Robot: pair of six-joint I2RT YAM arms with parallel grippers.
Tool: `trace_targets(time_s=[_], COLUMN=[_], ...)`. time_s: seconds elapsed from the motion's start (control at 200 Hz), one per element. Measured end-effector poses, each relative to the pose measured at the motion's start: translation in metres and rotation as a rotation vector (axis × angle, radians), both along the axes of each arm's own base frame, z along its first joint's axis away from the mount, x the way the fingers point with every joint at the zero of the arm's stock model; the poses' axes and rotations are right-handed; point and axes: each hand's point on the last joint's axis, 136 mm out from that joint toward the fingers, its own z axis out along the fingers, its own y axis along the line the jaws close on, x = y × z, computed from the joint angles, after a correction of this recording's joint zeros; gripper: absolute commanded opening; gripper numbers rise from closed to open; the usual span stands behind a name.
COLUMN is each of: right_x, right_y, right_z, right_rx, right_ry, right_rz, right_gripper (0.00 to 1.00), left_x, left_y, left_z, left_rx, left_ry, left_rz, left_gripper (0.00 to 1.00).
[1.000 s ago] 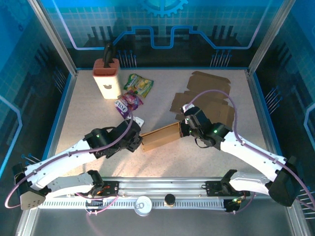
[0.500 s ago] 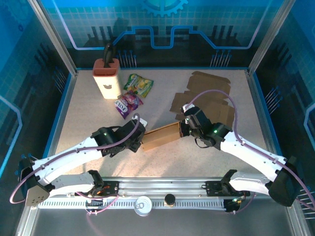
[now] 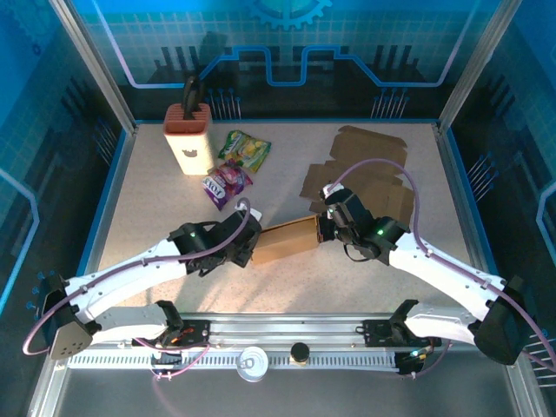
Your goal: Fold the paper box
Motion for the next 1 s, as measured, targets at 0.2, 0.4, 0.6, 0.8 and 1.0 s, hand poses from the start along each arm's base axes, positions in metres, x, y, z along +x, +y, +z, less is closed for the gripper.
trace_targets(time_s=[0.2,0.4,0.6,0.8,1.0], right_x=[0.0,-0.001,-0.001,-0.001,-0.001], right_y=[-0.001,0.0,0.001,0.002,0.002], right_z=[0.001,0.001,0.001,0.002,0.002], right_rx=[-0.002,-0.005,0.0,0.009,0.015], right_ry=[-0.006,-0.012,-0.011,-0.009,-0.007], right_rz=[-0.017,-0.022,-0.025,-0.031,-0.035], right_gripper=[0.0,0.0,0.0,0.0,0.0], left_x=[0.003,0.001,0.001,0.001,0.003], left_y=[-0.004,-0.003,-0.004,-0.003,-0.004], left_z=[0.003,0.006,0.011,0.013,0.017], left_rx=[-0.059,-0.081,-0.101,-0.128,-0.167], left_ry=[0.019,0.053,0.076,0.096,0.106], left_rz=[0.096,0.156,0.218,0.283,0.342], left_gripper=[0.07,0.07,0.09,0.07,0.07])
